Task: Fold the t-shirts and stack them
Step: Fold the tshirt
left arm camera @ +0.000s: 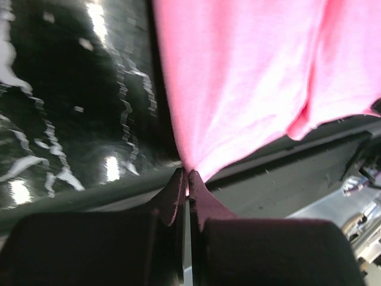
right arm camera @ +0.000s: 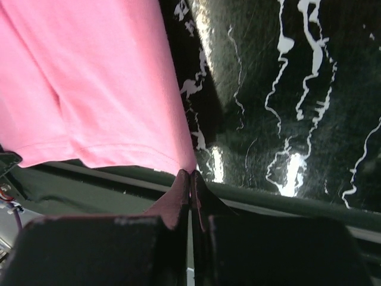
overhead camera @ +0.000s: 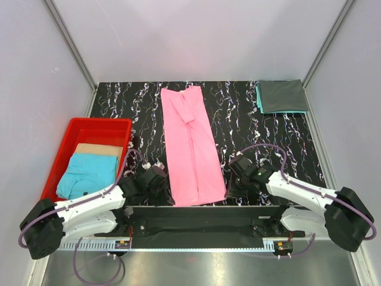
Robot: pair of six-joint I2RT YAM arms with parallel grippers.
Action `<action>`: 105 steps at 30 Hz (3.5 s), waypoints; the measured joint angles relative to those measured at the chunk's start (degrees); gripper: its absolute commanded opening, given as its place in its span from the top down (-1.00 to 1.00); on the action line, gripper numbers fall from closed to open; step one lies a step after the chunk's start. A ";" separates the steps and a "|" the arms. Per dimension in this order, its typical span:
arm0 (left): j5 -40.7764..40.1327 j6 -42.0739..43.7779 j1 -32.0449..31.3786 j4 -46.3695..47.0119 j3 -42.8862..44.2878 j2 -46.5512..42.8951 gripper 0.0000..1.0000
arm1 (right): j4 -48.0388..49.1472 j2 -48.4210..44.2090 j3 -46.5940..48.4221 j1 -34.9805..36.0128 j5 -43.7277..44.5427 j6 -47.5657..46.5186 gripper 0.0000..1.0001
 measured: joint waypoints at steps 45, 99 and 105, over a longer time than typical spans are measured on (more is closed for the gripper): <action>8.83 25.33 38.36 -5.62 53.29 46.99 1.00 | -5.68 50.58 66.99 -17.07 1.01 -33.16 1.00; 2.45 32.74 39.08 -5.42 80.72 72.54 0.53 | -7.69 65.18 72.50 -22.27 -7.85 -33.94 0.48; 3.98 34.73 40.19 -6.56 83.97 74.84 0.46 | -8.11 56.15 62.84 -22.45 -5.77 -33.14 0.19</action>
